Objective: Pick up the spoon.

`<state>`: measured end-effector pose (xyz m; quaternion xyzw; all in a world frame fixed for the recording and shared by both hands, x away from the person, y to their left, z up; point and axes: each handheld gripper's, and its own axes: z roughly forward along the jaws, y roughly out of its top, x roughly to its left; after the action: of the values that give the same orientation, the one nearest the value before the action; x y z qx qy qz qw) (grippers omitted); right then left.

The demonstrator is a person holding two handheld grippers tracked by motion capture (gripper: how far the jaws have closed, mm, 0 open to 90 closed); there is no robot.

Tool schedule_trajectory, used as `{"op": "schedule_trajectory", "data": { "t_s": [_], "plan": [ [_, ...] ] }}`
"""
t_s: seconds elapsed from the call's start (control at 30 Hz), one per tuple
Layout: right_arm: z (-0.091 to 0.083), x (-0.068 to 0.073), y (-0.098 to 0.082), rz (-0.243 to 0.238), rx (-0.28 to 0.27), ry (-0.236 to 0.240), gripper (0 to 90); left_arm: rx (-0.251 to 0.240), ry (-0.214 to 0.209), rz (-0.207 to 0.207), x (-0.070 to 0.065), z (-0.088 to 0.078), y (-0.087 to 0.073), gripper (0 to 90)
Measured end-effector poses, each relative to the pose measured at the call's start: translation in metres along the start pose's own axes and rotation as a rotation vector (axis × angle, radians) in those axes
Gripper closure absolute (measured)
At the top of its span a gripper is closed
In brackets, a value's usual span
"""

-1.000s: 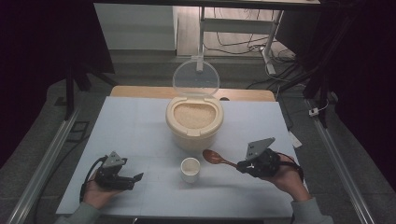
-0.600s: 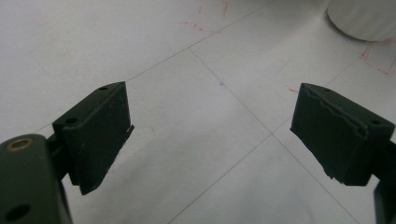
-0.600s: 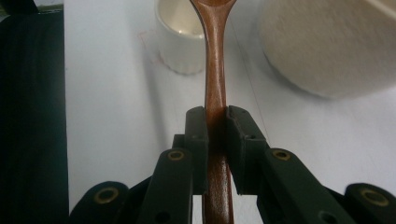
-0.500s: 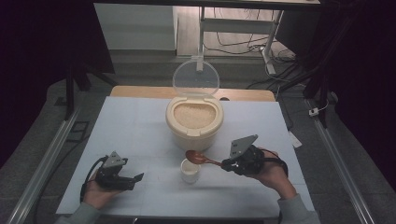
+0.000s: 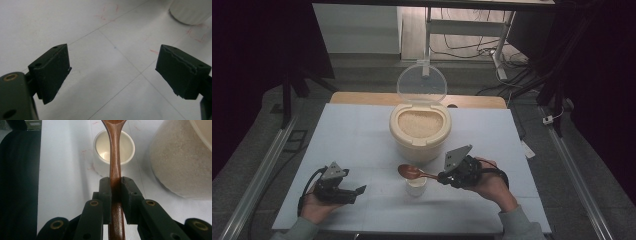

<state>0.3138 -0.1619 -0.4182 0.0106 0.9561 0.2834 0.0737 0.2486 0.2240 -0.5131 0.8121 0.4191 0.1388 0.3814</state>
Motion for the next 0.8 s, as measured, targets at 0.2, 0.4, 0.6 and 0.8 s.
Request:
{"op": "schedule_trajectory", "data": {
  "t_s": [0.2, 0.4, 0.6, 0.8],
  "plan": [
    [0.002, 0.001, 0.003, -0.010, 0.011, -0.004, 78.7, -0.068, -0.073, 0.129, -0.032, -0.020, 0.036, 12.6],
    [0.004, 0.003, 0.007, -0.019, 0.013, -0.001, 78.8, -0.086, -0.097, 0.184, -0.044, -0.024, 0.060, 12.8],
    [0.006, 0.003, 0.010, -0.028, 0.019, -0.003, 78.8, -0.091, -0.125, 0.225, -0.056, -0.023, 0.081, 12.7],
    [0.008, 0.005, 0.014, -0.039, 0.016, -0.007, 78.8, -0.083, -0.161, 0.269, -0.068, -0.015, 0.105, 14.1]
  ]
}}
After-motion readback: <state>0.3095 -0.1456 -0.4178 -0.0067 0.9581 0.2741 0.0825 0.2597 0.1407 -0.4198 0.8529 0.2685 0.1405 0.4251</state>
